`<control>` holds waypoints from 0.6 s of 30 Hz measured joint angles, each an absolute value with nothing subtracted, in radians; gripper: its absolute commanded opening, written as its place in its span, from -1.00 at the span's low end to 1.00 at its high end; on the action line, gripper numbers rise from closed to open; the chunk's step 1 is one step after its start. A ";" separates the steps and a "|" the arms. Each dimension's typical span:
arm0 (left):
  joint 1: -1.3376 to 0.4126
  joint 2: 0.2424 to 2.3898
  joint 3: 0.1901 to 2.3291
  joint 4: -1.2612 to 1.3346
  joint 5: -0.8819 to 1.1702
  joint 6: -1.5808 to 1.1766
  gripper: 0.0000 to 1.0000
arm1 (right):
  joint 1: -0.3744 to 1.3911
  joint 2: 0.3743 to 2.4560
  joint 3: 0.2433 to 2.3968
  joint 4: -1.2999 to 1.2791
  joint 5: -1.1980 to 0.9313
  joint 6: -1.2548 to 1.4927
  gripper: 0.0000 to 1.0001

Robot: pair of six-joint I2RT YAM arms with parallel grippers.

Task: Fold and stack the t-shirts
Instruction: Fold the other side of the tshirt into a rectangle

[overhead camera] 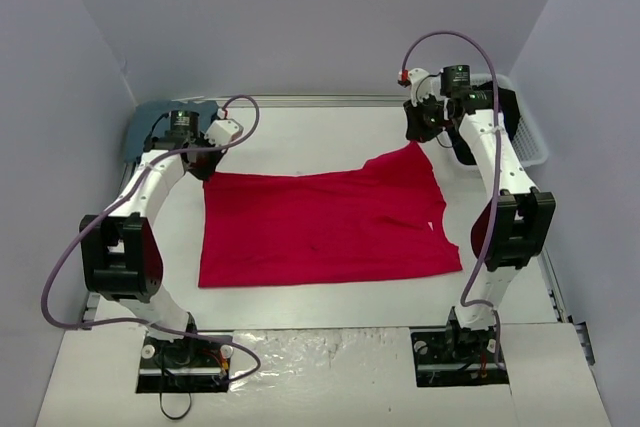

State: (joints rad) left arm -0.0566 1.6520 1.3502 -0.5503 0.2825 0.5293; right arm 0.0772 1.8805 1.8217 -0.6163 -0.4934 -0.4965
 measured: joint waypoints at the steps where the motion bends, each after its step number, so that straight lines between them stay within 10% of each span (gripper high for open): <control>1: -0.057 1.643 1.343 -0.552 0.284 0.527 -0.95 | 0.077 1.862 1.805 -0.618 -0.497 -0.497 -1.00; 18: -0.057 1.438 1.155 -0.577 0.310 0.520 -0.95 | 0.072 1.589 1.565 -0.661 -0.524 -0.510 -1.00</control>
State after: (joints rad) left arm -0.0566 1.4384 1.1545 -0.5766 0.3103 0.5198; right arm 0.0715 1.5894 1.5654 -0.6605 -0.5236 -0.5102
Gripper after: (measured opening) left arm 0.032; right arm 0.008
